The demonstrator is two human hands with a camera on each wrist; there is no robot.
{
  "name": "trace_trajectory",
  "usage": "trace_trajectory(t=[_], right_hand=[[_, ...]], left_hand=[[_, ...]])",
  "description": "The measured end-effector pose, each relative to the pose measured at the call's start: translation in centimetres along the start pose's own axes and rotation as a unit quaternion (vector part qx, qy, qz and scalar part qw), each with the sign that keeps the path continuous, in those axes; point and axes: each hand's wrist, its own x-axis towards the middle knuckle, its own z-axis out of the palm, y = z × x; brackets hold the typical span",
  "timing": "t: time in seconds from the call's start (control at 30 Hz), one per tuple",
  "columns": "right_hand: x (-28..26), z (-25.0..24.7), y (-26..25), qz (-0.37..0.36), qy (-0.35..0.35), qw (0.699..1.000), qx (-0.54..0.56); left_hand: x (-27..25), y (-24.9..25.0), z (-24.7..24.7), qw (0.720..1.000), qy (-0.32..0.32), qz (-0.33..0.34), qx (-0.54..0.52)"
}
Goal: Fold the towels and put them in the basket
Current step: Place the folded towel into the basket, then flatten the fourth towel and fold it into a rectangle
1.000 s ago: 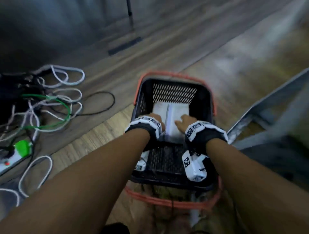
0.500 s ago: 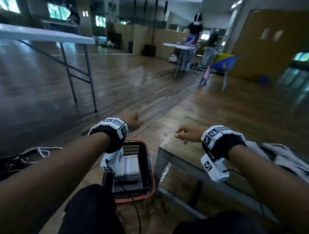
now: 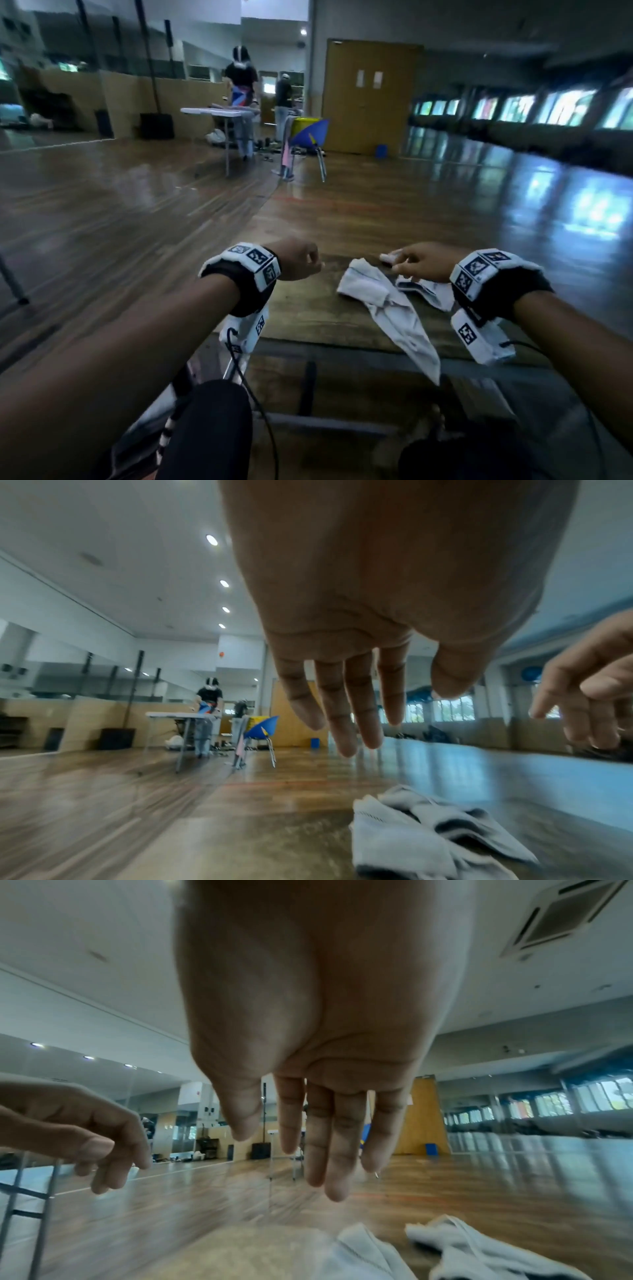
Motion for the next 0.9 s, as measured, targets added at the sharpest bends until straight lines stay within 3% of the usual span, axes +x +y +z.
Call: trace_trajectory(t=[0.1,0.27,0.4,0.57,0.67,0.9], right_hand=[[1.1,2.7,3.6,0.016,-0.007,1.000,-0.013],[6.6,8.4,8.8,0.034,-0.013,0.999,0.001],[12.4,13.2,11.0,0.000,0.040,0.998,-0.043],[17.8,17.9,12.5,-0.013,0.042,0.990,-0.136],[18.7,18.2,12.9,-0.006,0.100,0.987,-0.121],[16.0,12.6,12.4,0.034,0.114,0.991,0.057]], left_hand=[[4.2,2.1,4.1,0.997,-0.056,0.048,-0.005],[12.2,3.4,11.8,0.991,-0.087,0.096,0.023],[17.8,2.8,17.2,0.989,-0.086,0.103,0.062],[23.1,1.3,21.4,0.988,-0.057,0.121,0.079],[24.5,0.9,22.1,0.989,-0.038,0.125,0.072],[23.3,1.0,20.3,0.992,0.050,0.104,0.040]])
